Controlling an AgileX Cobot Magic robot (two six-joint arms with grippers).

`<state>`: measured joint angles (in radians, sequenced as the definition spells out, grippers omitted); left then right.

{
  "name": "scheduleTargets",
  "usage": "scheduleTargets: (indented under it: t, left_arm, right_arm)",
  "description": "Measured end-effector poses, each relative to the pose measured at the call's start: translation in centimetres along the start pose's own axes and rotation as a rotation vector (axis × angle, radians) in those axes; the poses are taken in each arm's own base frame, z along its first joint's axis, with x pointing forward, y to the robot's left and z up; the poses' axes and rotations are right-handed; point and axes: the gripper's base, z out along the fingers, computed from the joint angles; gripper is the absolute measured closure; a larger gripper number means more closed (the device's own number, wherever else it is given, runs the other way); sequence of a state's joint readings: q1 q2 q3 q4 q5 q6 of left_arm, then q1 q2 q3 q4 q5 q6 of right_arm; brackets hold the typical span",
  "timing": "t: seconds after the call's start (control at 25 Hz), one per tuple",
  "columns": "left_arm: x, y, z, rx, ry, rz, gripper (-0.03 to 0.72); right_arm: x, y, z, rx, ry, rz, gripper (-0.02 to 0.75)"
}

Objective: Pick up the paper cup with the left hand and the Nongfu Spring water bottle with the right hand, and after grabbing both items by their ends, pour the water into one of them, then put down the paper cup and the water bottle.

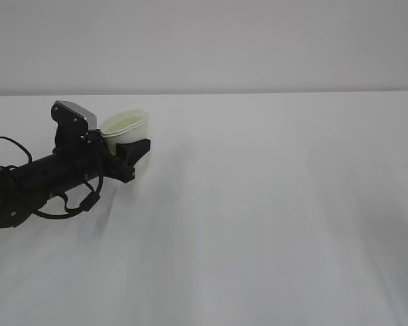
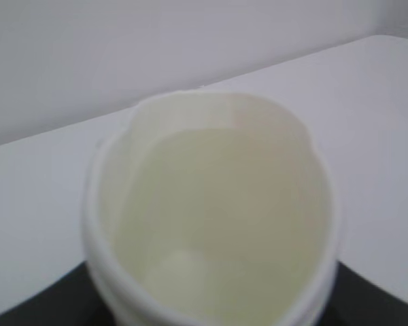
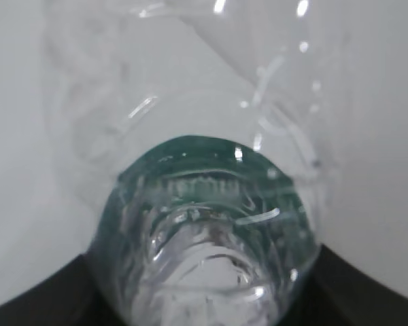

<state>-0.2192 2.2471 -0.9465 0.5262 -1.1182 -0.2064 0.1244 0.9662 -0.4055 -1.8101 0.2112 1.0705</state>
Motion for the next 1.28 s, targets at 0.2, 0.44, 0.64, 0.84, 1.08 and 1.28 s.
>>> scheduleTargets:
  t: [0.2,0.44,0.64,0.84,1.08,1.28]
  left_arm:
    - [-0.1,0.4,0.0,-0.042,-0.009,-0.019,0.298]
    - [-0.2,0.8,0.0,-0.089,-0.018,-0.042,0.298]
    - [0.0,1.1,-0.1,-0.119,-0.021,-0.059,0.298]
    - [1.4,1.2,0.0,-0.137,0.004,-0.081,0.298]
    - [1.8,1.3,-0.1,-0.146,0.016,-0.084,0.298]
    - [1.8,1.4,-0.1,-0.161,0.014,-0.087,0.298]
  right_arm:
    - [0.0,0.0,0.0,0.0,0.0,0.0,0.318]
    - [0.0,0.0,0.0,0.0,0.0,0.0,0.318]
    - [0.0,0.0,0.0,0.0,0.0,0.004,0.318]
    - [0.0,0.0,0.0,0.0,0.0,0.01,0.318]
    - [0.0,0.0,0.0,0.0,0.0,0.011,0.318]
    - [0.0,0.0,0.0,0.0,0.0,0.016,0.318]
